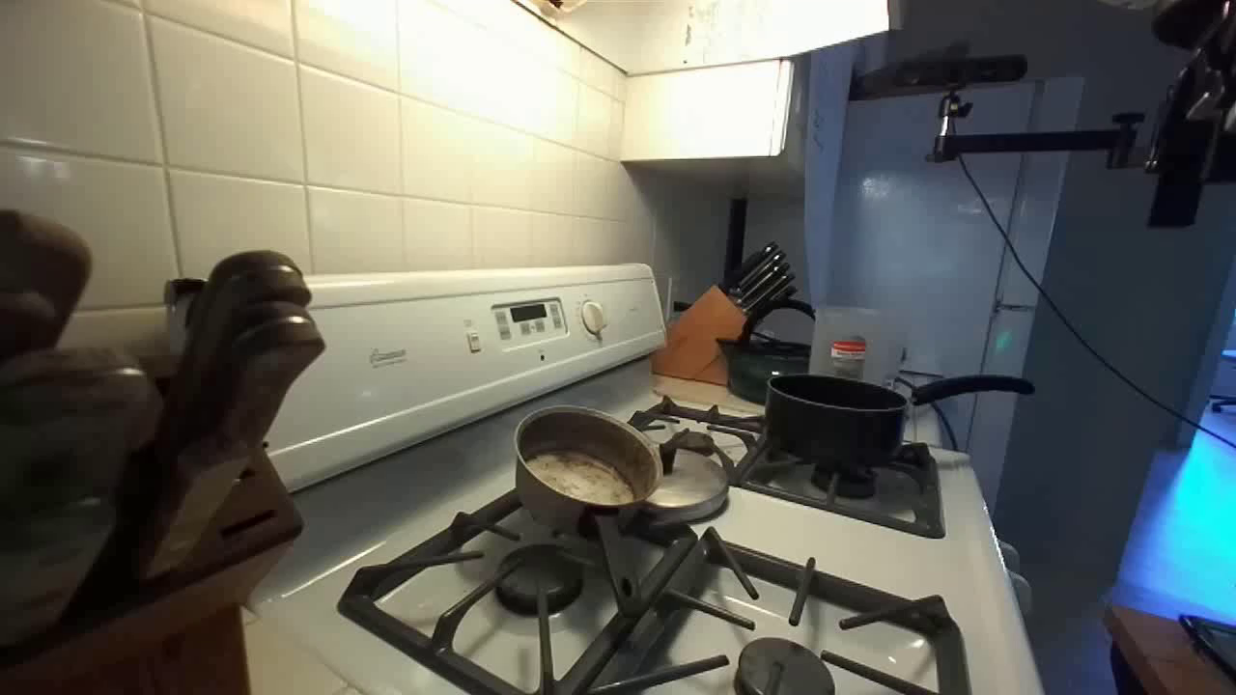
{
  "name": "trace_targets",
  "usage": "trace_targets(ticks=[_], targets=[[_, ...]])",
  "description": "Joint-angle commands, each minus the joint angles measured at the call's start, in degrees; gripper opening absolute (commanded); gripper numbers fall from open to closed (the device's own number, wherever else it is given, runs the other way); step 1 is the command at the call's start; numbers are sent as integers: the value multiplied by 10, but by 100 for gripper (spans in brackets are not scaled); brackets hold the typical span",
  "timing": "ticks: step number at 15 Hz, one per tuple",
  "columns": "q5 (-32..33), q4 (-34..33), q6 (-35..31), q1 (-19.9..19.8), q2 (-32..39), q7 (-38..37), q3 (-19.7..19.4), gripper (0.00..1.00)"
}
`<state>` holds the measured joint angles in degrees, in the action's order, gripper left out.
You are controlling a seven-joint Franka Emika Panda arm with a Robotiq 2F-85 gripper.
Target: Put the left pot centrally
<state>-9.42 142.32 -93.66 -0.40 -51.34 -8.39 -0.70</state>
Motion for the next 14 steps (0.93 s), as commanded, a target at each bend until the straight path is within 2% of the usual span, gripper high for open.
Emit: trace_targets(ticks=[1,9,14], targets=[[-5,-2,3,-9,1,6,6,100],[-5,-2,3,-9,1,6,6,100],[-31,56,-92,-7,-5,-46,55,100]])
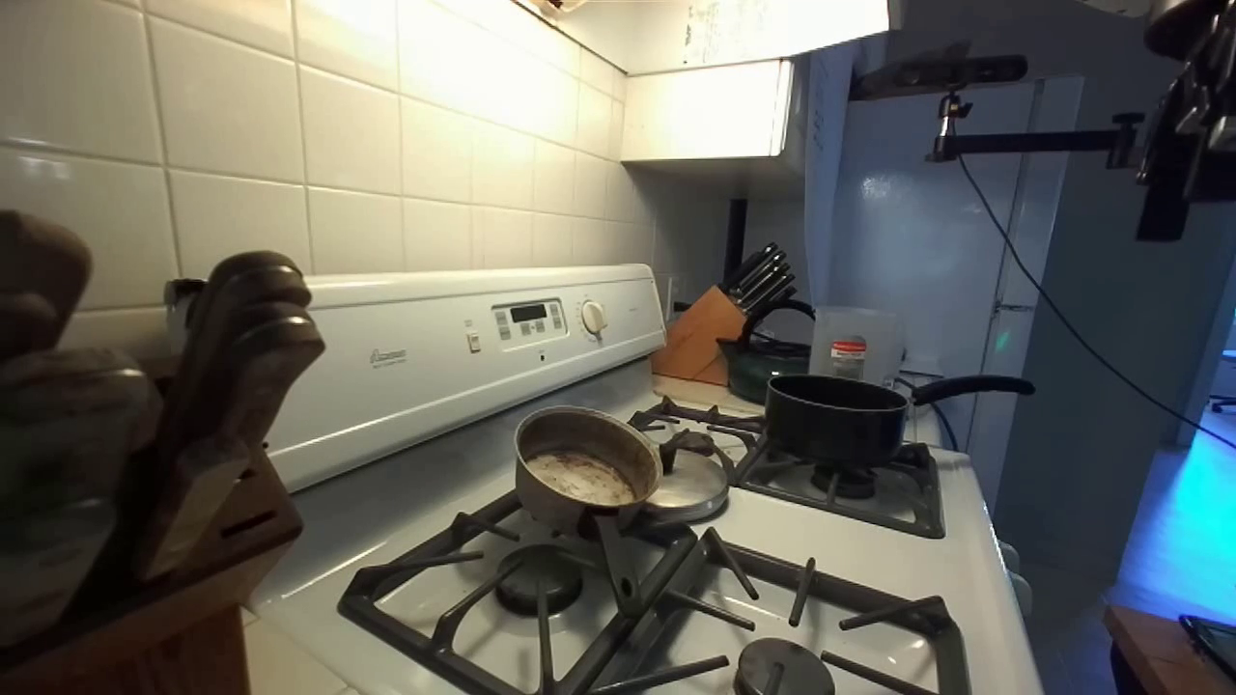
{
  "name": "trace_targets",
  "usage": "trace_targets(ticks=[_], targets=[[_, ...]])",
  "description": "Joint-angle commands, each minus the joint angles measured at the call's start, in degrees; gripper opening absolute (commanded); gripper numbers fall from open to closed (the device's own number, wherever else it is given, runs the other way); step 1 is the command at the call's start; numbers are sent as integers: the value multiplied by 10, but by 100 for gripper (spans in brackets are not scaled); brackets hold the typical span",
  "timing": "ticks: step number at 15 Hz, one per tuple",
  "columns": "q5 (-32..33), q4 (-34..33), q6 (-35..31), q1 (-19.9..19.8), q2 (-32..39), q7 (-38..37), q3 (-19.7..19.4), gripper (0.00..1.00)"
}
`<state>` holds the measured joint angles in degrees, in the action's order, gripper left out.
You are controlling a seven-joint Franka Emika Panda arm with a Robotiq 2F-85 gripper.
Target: Put the left pot centrally
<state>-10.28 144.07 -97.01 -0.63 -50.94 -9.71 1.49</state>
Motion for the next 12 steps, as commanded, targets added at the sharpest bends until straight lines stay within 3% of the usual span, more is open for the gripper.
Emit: trace_targets(ticks=[1,8,12], targets=[[-31,56,-90,-2,-14,-43,44,100],[-104,158,-365,24,19,-184,148,100],[-93,147,-506,33,95,-253,212,100]])
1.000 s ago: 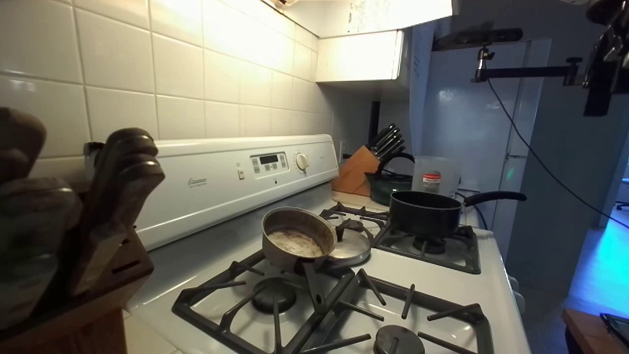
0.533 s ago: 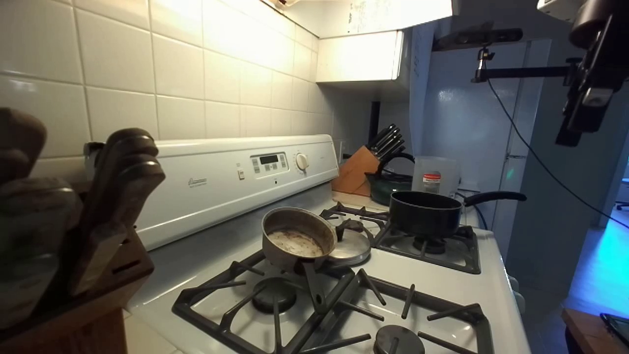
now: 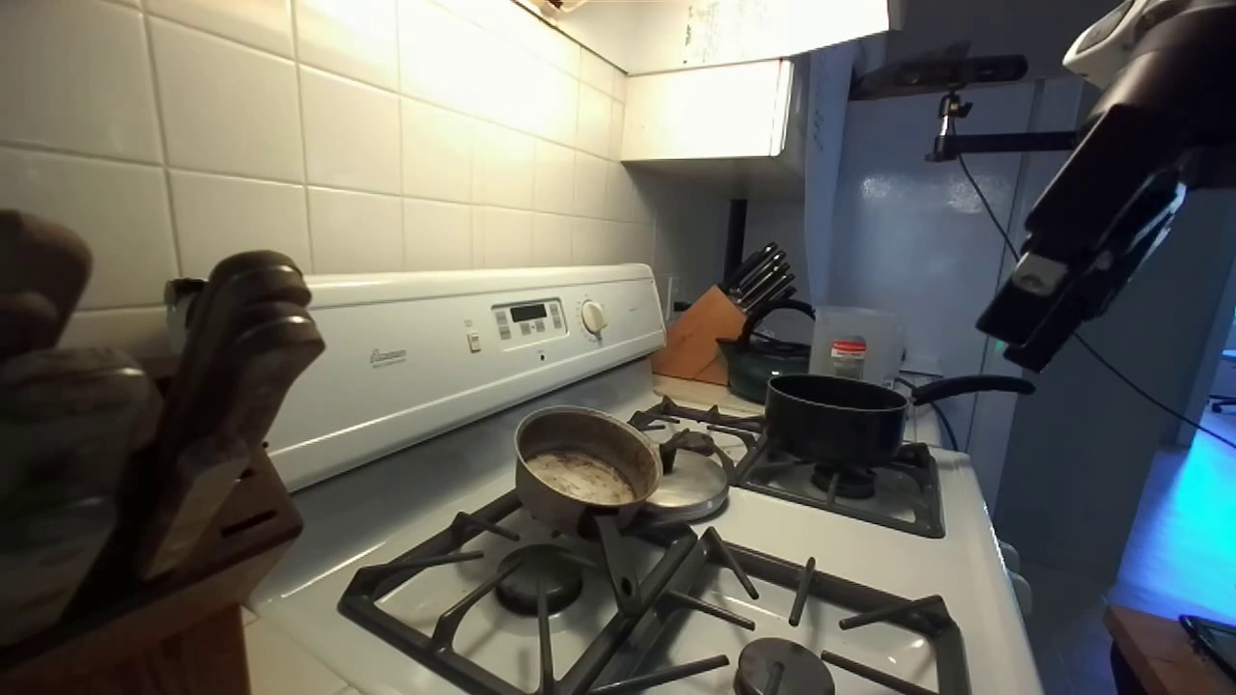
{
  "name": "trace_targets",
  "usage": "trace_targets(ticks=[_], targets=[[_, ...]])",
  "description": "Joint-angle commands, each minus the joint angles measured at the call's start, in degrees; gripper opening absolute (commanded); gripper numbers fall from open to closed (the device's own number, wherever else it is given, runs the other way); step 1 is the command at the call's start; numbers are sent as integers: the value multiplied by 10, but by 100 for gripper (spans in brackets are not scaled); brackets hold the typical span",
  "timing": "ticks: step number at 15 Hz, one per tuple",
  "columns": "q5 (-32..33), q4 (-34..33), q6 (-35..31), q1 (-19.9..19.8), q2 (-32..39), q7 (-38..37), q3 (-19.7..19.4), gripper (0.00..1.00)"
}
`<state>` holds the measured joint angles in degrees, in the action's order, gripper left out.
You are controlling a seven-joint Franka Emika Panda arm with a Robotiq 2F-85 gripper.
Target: Put the left pot centrally
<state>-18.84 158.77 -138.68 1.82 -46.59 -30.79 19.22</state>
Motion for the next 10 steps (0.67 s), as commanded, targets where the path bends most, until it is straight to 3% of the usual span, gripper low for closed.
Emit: trace_targets(ticks=[1,6,8,10], targets=[[7,0,-119,6,70,-52,49,100],[86,1,-291,-56,165,-104,126,100],[138,-4,-336,-122,190,-139,172,100],[169,-9,-363,-218,197,-170,245,100]])
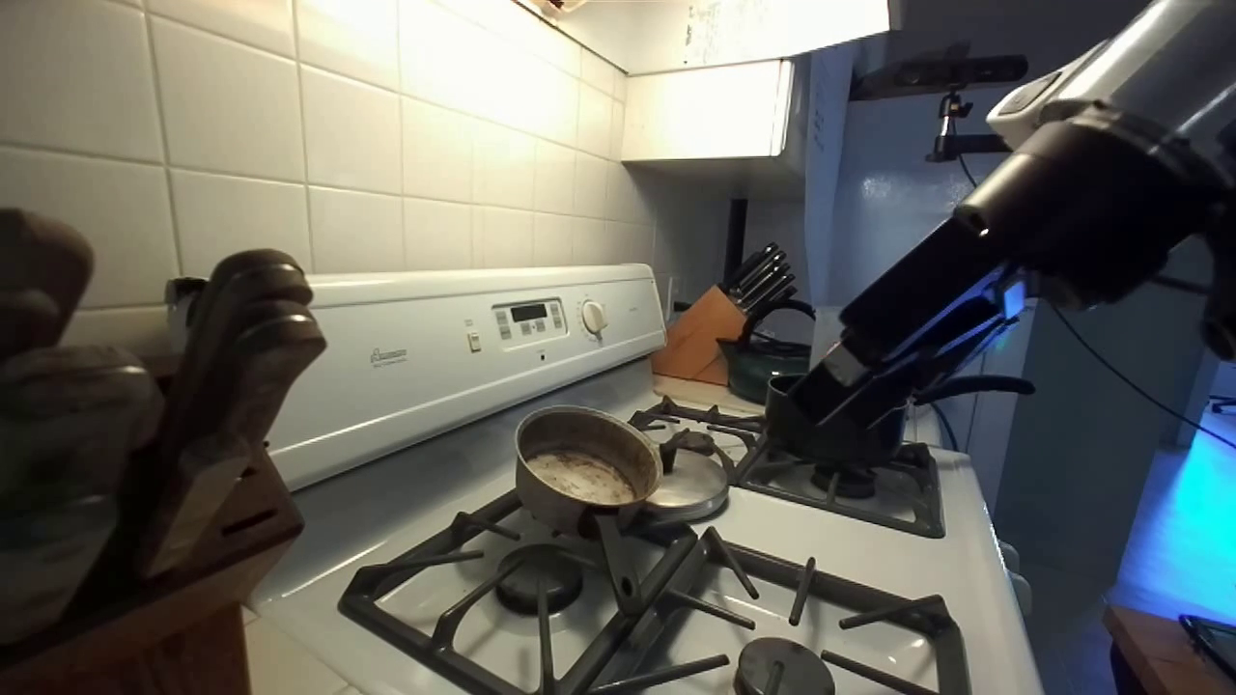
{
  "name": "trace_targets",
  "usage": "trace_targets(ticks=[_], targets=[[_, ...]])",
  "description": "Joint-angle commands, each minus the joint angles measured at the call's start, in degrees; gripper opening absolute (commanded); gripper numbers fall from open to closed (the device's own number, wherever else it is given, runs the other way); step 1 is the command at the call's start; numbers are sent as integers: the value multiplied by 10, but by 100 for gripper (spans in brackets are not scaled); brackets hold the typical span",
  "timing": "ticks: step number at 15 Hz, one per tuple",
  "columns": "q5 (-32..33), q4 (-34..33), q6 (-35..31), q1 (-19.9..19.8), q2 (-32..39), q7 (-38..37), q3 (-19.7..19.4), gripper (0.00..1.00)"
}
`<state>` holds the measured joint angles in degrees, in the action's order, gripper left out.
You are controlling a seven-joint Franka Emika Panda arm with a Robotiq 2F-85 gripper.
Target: Put the left pot centrally
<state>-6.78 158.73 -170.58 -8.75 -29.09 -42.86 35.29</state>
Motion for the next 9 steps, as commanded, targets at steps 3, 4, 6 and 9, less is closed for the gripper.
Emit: trace_targets(ticks=[3,4,6,9], targets=[[61,-14,-45,-221,16,-87,179,100],[56,-18,-31,-241,14,-94,203,100],[39,-10,-40,-223,19,-65,183,100],[39,-11,-40,-235,18,-71,198,100]])
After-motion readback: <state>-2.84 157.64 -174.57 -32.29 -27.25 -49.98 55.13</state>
